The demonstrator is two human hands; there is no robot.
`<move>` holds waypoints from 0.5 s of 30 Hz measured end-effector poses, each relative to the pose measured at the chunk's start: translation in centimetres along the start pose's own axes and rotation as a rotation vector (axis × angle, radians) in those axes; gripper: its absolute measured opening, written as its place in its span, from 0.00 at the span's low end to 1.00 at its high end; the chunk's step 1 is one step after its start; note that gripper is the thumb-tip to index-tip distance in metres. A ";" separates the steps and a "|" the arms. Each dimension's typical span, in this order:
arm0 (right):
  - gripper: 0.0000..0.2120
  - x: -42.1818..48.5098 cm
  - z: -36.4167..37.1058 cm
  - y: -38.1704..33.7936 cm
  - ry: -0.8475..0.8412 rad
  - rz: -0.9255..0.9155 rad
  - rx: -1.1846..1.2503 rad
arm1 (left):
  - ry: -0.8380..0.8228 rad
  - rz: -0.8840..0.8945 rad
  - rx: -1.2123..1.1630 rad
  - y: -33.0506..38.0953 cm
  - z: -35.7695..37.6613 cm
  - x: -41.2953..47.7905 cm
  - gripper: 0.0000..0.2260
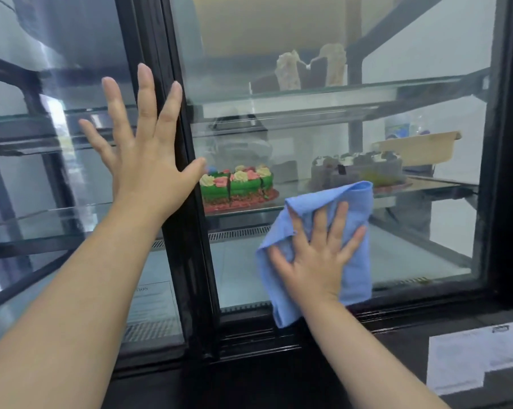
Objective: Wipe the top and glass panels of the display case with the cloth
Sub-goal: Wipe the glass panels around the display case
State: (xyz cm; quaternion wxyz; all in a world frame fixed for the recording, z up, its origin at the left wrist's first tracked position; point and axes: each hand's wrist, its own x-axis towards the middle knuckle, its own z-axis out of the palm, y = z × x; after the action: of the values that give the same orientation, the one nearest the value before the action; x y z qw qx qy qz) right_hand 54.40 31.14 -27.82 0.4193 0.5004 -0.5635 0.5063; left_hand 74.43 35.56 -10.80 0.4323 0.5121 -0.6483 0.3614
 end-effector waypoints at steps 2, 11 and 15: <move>0.28 -2.3 0.4 -2.6 -0.066 -0.420 0.048 | 0.008 -0.004 0.008 -0.1 0.1 0.1 0.42; 0.32 9.9 -1.2 -1.7 0.060 0.216 0.053 | 0.037 -0.043 -0.049 -0.2 0.8 -0.2 0.46; 0.32 14.8 -1.5 -5.7 0.048 -0.133 0.049 | 0.130 -0.057 -0.084 -0.3 -0.1 1.4 0.35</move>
State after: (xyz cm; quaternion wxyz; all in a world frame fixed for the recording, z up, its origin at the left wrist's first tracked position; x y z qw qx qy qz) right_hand 57.81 30.68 -12.29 0.4531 0.5346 -0.5060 0.5029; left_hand 74.64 35.08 -9.42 0.5048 0.4873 -0.6184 0.3539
